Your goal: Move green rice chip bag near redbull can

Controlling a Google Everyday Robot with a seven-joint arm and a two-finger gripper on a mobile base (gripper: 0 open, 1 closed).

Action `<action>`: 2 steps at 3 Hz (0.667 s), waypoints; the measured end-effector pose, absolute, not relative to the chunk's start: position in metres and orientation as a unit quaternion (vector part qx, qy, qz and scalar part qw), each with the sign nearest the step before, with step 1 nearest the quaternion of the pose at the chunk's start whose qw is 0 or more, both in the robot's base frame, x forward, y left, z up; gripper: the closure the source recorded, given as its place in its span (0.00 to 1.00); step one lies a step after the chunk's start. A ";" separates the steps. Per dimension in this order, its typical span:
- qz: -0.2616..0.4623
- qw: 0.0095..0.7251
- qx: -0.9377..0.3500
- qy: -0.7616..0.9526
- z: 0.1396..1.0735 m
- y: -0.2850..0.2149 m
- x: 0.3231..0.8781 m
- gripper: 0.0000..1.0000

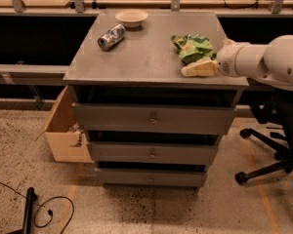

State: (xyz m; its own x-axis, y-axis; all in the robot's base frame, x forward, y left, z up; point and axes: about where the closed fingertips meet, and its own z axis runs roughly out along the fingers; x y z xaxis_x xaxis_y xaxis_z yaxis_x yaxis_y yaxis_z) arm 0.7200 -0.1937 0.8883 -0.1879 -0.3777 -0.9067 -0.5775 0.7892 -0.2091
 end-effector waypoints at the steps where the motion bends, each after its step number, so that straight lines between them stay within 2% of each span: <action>1: 0.096 0.569 -0.299 0.760 0.878 -0.181 0.748 0.25; 2: 0.106 0.569 -0.315 0.753 0.875 -0.165 0.756 0.49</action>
Offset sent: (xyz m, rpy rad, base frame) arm 0.0441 0.0407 -0.0163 0.0302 -0.0292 0.0684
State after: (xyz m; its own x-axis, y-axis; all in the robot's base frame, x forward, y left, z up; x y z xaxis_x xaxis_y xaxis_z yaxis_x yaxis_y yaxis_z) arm 0.7560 -0.1654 0.8745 -0.1553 -0.3529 -0.9227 -0.5948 0.7791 -0.1979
